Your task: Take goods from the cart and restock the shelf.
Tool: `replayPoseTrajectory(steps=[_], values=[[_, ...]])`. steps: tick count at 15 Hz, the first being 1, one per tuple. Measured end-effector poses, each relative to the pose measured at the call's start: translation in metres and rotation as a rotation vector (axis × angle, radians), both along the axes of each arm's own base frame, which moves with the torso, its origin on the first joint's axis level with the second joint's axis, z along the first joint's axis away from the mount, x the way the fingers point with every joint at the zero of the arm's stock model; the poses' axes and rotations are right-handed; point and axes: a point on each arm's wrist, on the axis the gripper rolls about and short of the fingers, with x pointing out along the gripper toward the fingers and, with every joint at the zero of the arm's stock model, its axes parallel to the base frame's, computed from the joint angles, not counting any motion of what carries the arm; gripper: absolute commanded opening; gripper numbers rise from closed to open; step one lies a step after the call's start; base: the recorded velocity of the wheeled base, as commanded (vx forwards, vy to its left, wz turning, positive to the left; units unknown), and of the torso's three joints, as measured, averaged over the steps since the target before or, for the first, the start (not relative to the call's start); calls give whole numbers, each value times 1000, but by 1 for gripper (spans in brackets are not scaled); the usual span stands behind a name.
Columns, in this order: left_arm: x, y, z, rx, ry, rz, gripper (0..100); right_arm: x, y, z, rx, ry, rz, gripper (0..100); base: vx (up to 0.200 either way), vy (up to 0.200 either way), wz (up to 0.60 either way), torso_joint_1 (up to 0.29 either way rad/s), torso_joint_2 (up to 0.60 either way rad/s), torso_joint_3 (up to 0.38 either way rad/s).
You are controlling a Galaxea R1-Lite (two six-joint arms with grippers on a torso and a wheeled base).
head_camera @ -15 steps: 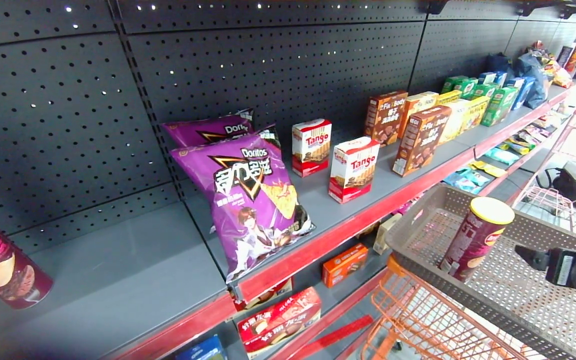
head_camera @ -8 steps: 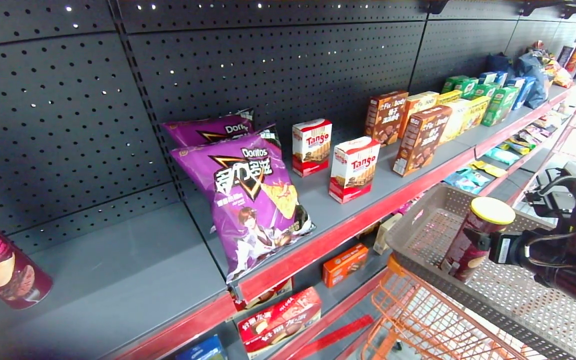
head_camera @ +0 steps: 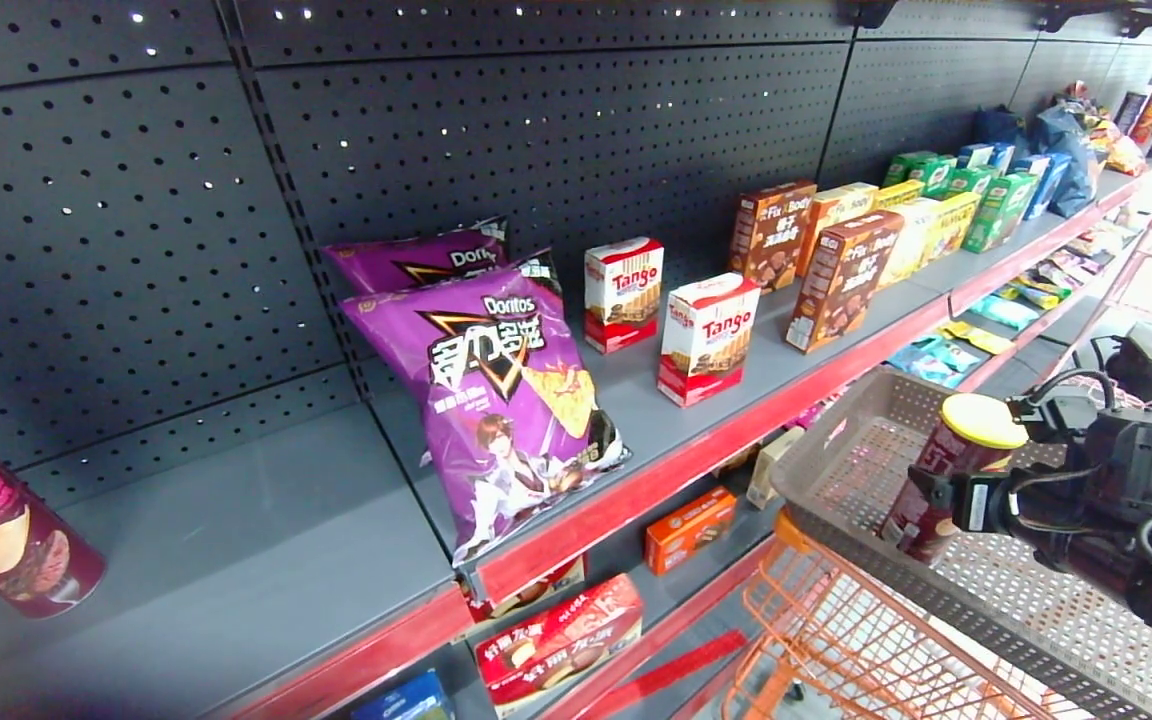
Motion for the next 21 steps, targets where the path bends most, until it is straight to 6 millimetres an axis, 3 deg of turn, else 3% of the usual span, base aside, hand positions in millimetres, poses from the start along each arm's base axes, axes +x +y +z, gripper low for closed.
replayPoseTrajectory(steps=[4,7,8,10,12,17,19,21], values=[[0,0,0,0,0,0,100,17,1,-10,-19,23,46,100,0,0,0,0,0,0],[0,0,0,0,0,0,100,51,8,-15,-50,-3,110,100,0,0,0,0,0,0],[0,0,0,0,0,0,100,71,10,-15,-59,-40,133,0,0,0,0,0,0,0],[0,0,0,0,0,0,100,108,11,-17,-106,-110,194,0,0,0,0,0,0,0],[0,0,0,0,0,1,100,122,3,-15,-138,-182,186,0,0,0,0,0,0,0],[0,0,0,0,0,1,100,97,-7,-4,-159,-269,151,0,0,0,0,0,0,0],[0,0,0,0,0,0,100,89,-11,8,-162,-298,132,0,0,0,0,0,0,0],[0,0,0,0,0,0,100,77,-14,33,-166,-355,112,0,0,0,0,0,0,0]])
